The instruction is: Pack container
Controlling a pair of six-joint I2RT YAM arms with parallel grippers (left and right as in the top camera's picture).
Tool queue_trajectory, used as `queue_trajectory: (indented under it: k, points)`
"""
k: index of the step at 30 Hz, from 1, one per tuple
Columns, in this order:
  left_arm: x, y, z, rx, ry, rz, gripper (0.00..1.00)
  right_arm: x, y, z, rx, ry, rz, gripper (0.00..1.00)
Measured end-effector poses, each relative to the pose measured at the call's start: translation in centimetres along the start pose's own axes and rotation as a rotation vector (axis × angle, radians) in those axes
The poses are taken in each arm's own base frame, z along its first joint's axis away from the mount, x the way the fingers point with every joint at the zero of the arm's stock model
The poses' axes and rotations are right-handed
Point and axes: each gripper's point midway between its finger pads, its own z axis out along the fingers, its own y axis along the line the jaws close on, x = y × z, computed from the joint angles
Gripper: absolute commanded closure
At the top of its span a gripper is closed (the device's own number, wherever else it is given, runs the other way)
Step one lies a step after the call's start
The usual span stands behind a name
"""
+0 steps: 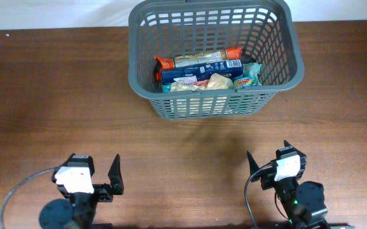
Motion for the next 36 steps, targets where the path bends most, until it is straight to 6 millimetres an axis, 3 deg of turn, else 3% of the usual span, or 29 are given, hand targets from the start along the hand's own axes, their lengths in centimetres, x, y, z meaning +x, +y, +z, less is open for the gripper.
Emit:
queue_trajectory:
  k: [9,23,36]
  points:
    - [4.0,0.8,2.4,-0.029,-0.024,-0.084,0.01,0.0,0.0,0.0,0.0,0.0,0.0,0.01]
    - [9.4,-0.3,6.2,0.034,0.053,-0.073,0.01,0.0,0.0,0.0,0.0,0.0,0.0,0.01]
    - [9.5,-0.6,6.2,0.043,0.054,-0.067,0.01,0.0,0.0,0.0,0.0,0.0,-0.001,0.01]
